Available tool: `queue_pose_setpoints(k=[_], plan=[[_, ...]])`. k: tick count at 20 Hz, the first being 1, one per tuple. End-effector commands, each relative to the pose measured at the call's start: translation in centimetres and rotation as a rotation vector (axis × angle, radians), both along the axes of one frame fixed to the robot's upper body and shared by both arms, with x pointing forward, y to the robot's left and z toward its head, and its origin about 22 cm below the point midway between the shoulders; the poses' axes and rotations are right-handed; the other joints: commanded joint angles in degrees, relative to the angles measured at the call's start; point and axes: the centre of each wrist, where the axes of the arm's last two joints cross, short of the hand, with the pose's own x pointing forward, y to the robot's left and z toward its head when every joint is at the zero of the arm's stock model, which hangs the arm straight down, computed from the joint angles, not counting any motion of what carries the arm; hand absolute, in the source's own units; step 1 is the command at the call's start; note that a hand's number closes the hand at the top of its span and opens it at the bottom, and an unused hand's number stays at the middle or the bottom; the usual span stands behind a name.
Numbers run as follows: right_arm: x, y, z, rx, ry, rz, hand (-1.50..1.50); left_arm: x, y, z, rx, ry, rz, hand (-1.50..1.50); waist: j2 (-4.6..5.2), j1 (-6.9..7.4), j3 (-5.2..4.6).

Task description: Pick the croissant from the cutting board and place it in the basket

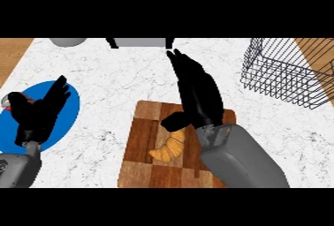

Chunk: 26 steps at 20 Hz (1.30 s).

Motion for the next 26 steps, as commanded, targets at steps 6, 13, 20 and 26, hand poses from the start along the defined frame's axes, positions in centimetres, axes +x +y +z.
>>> queue_pose_setpoints(k=[6, 13, 20, 26], plan=[[-0.1, 3.1, 10.2, -0.261, 0.268, -0.136, -1.5, -0.1, 0.2, -1.0, -0.008, 0.002, 0.008, 0.0, 0.64, -0.61, 0.46], [-1.0, 1.2, 12.4, -0.192, 0.407, -0.052, -1.5, -0.2, 0.2, -0.6, -0.023, -0.002, 0.016, 0.0, 0.55, -1.26, 0.6], [-6.7, -2.6, 11.8, -0.018, 0.32, -0.03, -1.5, -0.2, 0.7, -1.0, -0.026, -0.008, 0.033, 0.0, 0.78, -1.59, 0.64], [-8.7, -3.9, 7.4, 0.002, 0.327, -0.021, -1.5, -0.1, 2.5, 0.3, -0.004, -0.019, 0.03, 0.0, 1.08, -0.65, 0.65]])
